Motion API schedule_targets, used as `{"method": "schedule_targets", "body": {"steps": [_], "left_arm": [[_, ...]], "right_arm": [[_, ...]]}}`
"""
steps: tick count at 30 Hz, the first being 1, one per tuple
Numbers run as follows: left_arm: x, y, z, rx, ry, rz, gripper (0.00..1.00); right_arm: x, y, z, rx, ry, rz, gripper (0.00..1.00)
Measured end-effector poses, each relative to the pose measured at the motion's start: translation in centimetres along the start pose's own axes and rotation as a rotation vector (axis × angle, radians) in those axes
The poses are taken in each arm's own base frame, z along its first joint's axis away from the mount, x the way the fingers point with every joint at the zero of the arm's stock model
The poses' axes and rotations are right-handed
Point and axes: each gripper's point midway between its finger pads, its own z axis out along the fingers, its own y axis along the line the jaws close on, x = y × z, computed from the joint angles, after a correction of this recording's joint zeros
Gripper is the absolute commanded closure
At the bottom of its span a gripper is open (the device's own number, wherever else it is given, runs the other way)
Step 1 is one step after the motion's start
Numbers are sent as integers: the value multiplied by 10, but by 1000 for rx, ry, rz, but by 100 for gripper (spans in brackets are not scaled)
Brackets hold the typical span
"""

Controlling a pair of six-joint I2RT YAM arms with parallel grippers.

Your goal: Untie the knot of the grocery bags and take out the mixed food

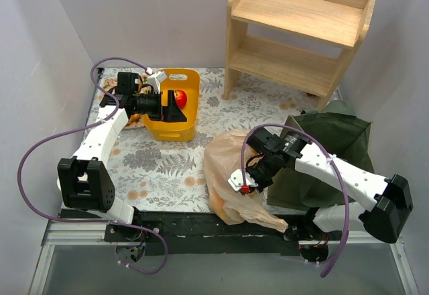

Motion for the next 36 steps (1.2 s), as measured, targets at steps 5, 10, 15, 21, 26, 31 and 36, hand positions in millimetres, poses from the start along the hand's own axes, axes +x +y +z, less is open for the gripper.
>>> {"method": "schedule_targets", "body": {"steps": [5,10,15,21,26,31,36], "left_arm": [[1,3,-1,-18,2,11,2],[2,5,-1,-26,5,16,2],[2,5,-1,-28,8,16,2],[2,6,-1,-37,8,20,2],[2,6,-2,-39,7,21,2],[1,5,-4,-45,1,32,2],[-1,3,-6,-46,-8,48,2]], "right_arm": [[-2,10,1,11,-24,-57,50],[-8,17,23,-20,-94,-170,25],[-12,6,40,36,-146,-302,33],[-4,-16,63,1,-143,-289,52],[8,-29,78,-19,-103,-259,77],[11,-44,71,29,-42,-262,99],[10,-59,47,96,33,-236,99]]}}
